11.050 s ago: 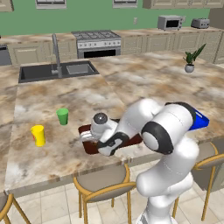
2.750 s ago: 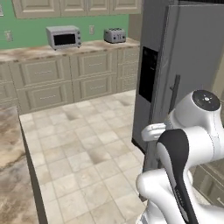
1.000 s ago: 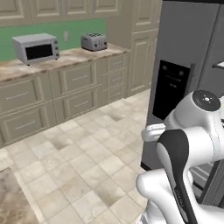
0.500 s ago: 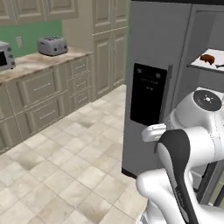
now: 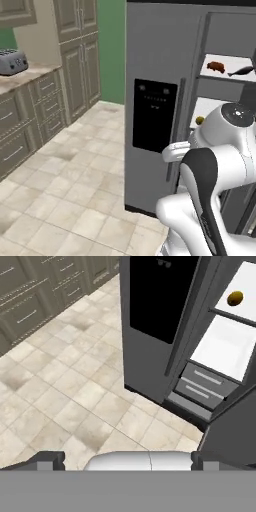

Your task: Gather the mushroom and lemon from the fridge and place them on a tray on the dining counter. Then gather the chicken drumstick and fish from the fridge and place them on the other tray.

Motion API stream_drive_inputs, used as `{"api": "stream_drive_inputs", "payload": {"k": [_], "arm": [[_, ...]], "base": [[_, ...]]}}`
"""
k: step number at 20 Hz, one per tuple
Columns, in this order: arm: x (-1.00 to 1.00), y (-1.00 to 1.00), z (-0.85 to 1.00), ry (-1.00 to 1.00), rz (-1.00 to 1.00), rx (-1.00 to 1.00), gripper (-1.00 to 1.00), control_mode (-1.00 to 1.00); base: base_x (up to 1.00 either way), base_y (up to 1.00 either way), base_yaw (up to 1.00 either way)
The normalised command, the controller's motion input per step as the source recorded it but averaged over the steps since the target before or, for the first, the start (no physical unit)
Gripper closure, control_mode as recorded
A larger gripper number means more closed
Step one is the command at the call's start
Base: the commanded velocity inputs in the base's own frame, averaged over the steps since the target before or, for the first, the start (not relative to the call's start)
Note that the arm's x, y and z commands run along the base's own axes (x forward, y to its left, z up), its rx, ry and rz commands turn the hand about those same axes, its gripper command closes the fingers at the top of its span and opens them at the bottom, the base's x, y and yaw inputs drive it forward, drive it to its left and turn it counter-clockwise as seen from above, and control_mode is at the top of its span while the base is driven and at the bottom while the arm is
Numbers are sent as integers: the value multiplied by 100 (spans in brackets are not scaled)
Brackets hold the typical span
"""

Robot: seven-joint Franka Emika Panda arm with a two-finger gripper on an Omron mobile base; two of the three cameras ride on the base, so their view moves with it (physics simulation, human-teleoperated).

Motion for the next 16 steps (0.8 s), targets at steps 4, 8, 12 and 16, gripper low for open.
{"api": "stream_drive_inputs", "payload": {"k": [4, 8, 12, 16], "arm": [[0, 0, 0, 0, 0, 0, -100, 100], [0, 0, 0, 0, 0, 0, -100, 100], [0, 0, 0, 0, 0, 0, -100, 100], [0, 0, 0, 0, 0, 0, -100, 100]], "base": [[35, 46, -47], [34, 33, -49], [33, 17, -51], [33, 18, -51]]}}
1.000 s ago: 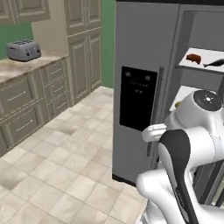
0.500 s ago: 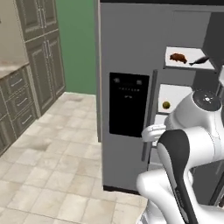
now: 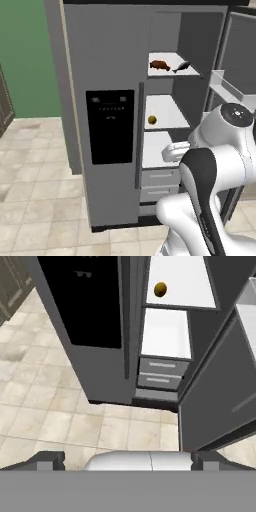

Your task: Gather the mushroom and lemon from the fridge and place them on a tray on the dining counter. Then gather the chicken drumstick and fish from the fridge and place them on the other tray.

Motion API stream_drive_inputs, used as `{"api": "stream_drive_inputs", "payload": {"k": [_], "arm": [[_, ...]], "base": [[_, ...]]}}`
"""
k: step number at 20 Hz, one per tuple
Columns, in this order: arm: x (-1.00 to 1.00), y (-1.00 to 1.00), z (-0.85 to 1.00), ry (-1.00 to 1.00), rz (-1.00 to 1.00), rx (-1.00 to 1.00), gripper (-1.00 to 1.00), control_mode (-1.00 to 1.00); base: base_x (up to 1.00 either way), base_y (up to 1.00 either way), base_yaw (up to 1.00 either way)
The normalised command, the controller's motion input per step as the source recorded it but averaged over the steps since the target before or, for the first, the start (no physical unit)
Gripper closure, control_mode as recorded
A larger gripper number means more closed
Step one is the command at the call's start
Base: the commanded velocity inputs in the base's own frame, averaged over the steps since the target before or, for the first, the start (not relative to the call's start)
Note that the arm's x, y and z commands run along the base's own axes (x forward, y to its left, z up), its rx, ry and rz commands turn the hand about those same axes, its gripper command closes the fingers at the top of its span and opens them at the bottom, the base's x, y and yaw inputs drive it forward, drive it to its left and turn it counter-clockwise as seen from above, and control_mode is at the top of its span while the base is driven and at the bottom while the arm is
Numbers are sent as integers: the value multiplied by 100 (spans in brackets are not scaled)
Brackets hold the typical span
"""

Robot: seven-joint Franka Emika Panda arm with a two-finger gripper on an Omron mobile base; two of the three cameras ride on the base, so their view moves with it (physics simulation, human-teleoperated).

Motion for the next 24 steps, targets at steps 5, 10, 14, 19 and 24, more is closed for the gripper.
{"api": "stream_drive_inputs", "payload": {"k": [5, 10, 14, 19, 24], "arm": [[0, 0, 0, 0, 0, 0, -100, 100], [0, 0, 0, 0, 0, 0, -100, 100], [0, 0, 0, 0, 0, 0, -100, 100], [0, 0, 0, 0, 0, 0, -100, 100], [0, 0, 0, 0, 0, 0, -100, 100]], "base": [[49, 19, -47], [45, 23, -42], [28, 32, -40], [18, 38, -39], [24, 38, -37]]}}
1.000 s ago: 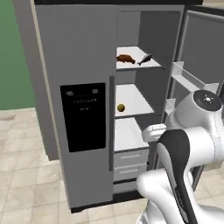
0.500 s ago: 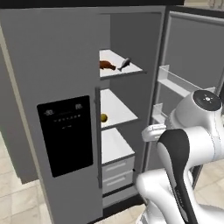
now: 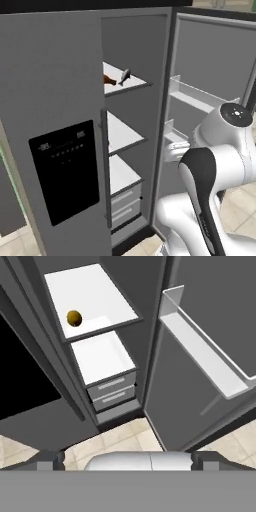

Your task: Gather the mushroom and lemon from the fridge and place them on a tray on the dining counter. Then gather the chicken drumstick and fish from the fridge and place them on the other tray.

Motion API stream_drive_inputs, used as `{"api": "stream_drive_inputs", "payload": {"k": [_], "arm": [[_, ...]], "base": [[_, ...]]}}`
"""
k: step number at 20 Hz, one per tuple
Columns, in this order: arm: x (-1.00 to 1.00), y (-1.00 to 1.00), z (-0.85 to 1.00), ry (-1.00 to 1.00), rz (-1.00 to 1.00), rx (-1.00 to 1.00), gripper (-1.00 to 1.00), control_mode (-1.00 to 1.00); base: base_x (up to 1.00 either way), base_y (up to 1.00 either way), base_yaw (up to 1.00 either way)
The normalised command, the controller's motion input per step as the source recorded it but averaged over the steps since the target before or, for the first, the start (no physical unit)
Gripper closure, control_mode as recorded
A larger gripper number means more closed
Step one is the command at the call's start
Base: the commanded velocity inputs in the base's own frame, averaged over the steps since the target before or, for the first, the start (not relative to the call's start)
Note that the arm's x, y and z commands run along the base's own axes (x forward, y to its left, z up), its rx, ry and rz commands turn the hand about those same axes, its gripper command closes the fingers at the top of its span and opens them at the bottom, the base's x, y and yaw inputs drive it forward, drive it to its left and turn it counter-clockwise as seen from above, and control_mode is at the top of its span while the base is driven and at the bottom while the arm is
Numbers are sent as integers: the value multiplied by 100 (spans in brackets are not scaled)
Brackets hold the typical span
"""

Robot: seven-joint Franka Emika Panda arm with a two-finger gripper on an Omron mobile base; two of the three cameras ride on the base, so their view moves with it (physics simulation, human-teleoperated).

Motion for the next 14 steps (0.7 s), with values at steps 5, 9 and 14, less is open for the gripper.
{"api": "stream_drive_inputs", "payload": {"k": [5, 9, 14], "arm": [[0, 0, 0, 0, 0, 0, -100, 100], [0, 0, 0, 0, 0, 0, -100, 100], [0, 0, 0, 0, 0, 0, -100, 100]], "base": [[27, 25, -26], [27, 30, -15], [21, 36, -13]]}}
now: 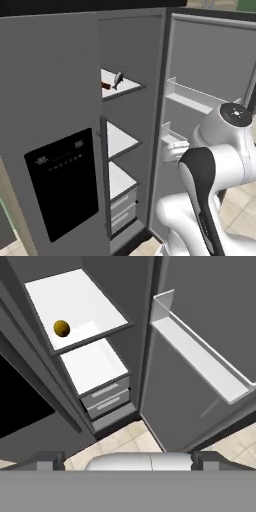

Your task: Gather the mushroom and lemon from the fridge and place them on a tray on the dining counter. Then gather the chicken drumstick and fish from the fridge and place them on the other tray.

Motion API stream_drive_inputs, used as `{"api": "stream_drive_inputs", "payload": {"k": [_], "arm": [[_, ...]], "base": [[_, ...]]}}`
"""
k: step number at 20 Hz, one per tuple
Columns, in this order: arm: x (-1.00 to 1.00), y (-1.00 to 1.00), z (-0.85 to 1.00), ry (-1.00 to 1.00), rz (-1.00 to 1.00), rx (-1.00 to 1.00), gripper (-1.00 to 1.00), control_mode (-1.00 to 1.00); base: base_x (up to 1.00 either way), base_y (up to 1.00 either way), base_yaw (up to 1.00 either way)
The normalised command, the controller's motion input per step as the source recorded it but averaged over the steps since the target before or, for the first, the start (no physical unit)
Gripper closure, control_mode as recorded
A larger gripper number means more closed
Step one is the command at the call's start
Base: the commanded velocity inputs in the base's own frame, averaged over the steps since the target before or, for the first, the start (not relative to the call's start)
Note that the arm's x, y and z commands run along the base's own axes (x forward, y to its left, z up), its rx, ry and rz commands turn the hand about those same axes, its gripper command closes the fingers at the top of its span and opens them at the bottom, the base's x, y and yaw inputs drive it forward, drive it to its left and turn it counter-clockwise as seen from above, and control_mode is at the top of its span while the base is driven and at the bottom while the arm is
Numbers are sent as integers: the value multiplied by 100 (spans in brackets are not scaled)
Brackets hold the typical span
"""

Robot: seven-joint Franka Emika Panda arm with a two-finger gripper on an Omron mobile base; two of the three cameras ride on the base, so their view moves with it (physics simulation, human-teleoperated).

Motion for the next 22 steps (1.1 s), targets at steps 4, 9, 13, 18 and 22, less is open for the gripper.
{"api": "stream_drive_inputs", "payload": {"k": [4, 9, 13, 18, 22], "arm": [[0, 0, 0, 0, 0, 0, -100, 100], [0, 0, 0, 0, 0, 0, -100, 100], [0, -4, -10, 0, 0, 4, -100, -100], [9, -11, -26, 0, 0, 26, -100, -100], [26, 10, -27, 7, 0, 29, -100, -100]], "base": [[44, 57, -14], [34, 28, -10], [0, 0, 0], [0, 0, 0], [0, 0, 0]]}}
